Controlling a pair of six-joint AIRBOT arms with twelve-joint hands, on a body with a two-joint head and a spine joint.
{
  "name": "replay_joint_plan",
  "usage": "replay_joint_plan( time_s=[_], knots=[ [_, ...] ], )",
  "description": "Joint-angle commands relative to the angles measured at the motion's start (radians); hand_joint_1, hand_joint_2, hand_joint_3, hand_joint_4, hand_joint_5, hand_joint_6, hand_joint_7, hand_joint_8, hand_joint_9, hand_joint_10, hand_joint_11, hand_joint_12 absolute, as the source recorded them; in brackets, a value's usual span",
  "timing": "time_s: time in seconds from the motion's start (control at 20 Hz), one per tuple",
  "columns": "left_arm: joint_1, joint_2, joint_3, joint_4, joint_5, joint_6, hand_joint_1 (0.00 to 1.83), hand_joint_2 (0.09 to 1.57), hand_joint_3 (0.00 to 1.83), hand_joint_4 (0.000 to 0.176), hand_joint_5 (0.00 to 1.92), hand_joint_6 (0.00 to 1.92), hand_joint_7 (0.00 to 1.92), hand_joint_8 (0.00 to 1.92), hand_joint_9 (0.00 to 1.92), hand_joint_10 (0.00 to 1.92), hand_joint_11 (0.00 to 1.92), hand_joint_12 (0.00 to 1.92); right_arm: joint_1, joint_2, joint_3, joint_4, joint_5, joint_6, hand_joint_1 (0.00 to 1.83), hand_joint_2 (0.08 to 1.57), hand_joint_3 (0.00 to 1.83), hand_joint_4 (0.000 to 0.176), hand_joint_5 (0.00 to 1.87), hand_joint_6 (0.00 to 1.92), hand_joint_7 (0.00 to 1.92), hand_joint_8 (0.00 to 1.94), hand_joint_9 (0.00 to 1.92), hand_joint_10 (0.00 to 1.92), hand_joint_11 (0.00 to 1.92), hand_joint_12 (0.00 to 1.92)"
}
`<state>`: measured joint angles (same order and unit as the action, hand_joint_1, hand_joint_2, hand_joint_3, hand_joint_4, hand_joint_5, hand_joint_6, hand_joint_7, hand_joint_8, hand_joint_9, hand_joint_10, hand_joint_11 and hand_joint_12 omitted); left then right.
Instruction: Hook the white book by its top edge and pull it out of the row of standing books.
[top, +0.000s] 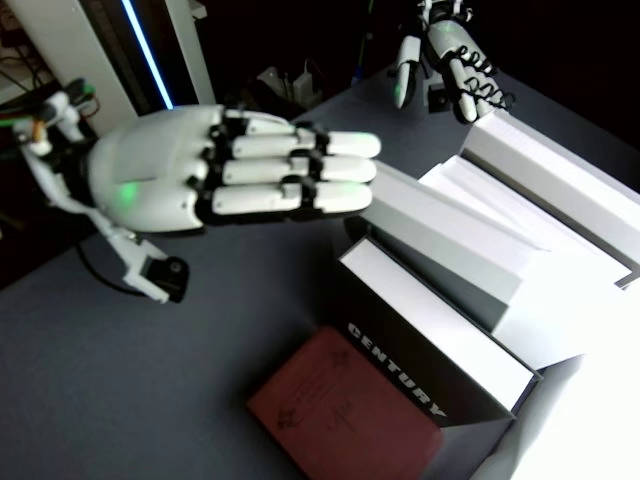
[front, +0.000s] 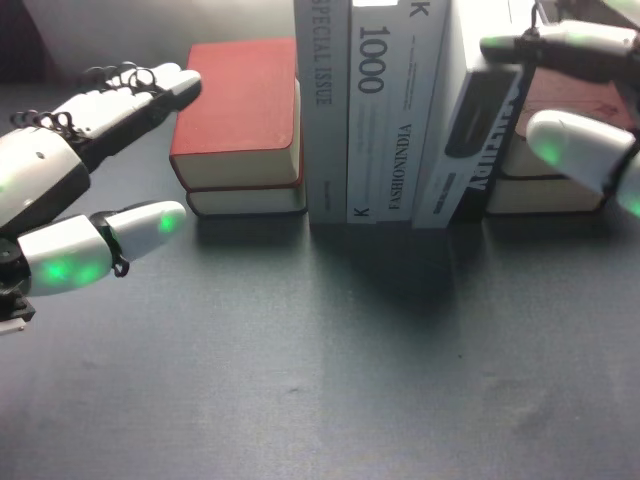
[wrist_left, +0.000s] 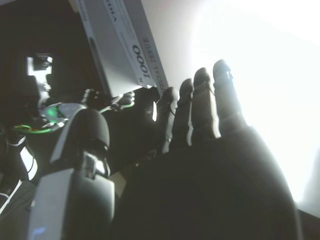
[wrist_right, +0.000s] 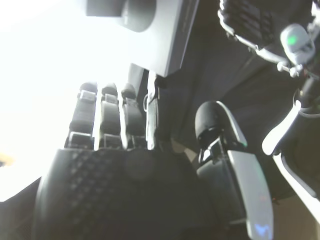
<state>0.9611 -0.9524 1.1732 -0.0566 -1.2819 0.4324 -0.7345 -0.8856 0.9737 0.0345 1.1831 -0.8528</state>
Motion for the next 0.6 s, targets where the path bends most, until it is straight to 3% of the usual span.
replay_joint_plan(
  time_s=[0.0, 0.25, 0.35, 0.4, 0.45, 0.55],
  knots=[
    [0.000, 0.011, -0.001, -0.020, -0.135, -0.001, 0.31, 1.39, 0.00, 0.000, 0.04, 0.00, 0.00, 0.00, 0.00, 0.00, 0.00, 0.00, -0.009, 0.004, -0.010, -0.024, 0.092, 0.011, 0.00, 1.45, 0.00, 0.000, 0.53, 0.23, 0.06, 0.02, 0.00, 0.00, 0.00, 0.00],
    [0.013, 0.017, -0.008, -0.039, -0.152, 0.004, 0.24, 1.39, 0.00, 0.000, 0.04, 0.00, 0.00, 0.00, 0.00, 0.00, 0.00, 0.00, -0.142, 0.039, -0.070, -0.079, 0.176, 0.096, 0.01, 1.44, 0.00, 0.000, 0.51, 0.22, 0.10, 0.03, 0.00, 0.00, 0.00, 0.00],
    [0.016, 0.018, -0.010, -0.044, -0.156, 0.005, 0.21, 1.38, 0.00, 0.000, 0.03, 0.00, 0.00, 0.00, 0.00, 0.00, 0.00, 0.00, -0.183, 0.050, -0.087, -0.103, 0.192, 0.126, 0.02, 1.46, 0.00, 0.000, 0.49, 0.36, 0.17, 0.01, 0.02, 0.01, 0.00, 0.00],
    [0.018, 0.019, -0.010, -0.047, -0.159, 0.006, 0.20, 1.38, 0.00, 0.000, 0.03, 0.00, 0.00, 0.00, 0.00, 0.00, 0.00, 0.00, -0.200, 0.050, -0.089, -0.117, 0.195, 0.155, 0.03, 1.46, 0.00, 0.000, 0.46, 0.44, 0.19, 0.01, 0.04, 0.02, 0.00, 0.12],
    [0.019, 0.019, -0.011, -0.050, -0.161, 0.008, 0.19, 1.39, 0.00, 0.000, 0.01, 0.00, 0.00, 0.00, 0.00, 0.00, 0.00, 0.00, -0.220, 0.050, -0.094, -0.131, 0.195, 0.180, 0.00, 1.44, 0.00, 0.000, 0.47, 0.47, 0.26, 0.00, 0.12, 0.07, 0.00, 0.57],
    [0.020, 0.018, -0.012, -0.054, -0.163, 0.009, 0.26, 1.39, 0.00, 0.000, 0.02, 0.00, 0.00, 0.00, 0.00, 0.00, 0.00, 0.00, -0.257, 0.049, -0.102, -0.143, 0.195, 0.212, 0.01, 1.46, 0.01, 0.000, 0.52, 0.47, 0.36, 0.02, 0.26, 0.15, 0.00, 1.20]
  ],
)
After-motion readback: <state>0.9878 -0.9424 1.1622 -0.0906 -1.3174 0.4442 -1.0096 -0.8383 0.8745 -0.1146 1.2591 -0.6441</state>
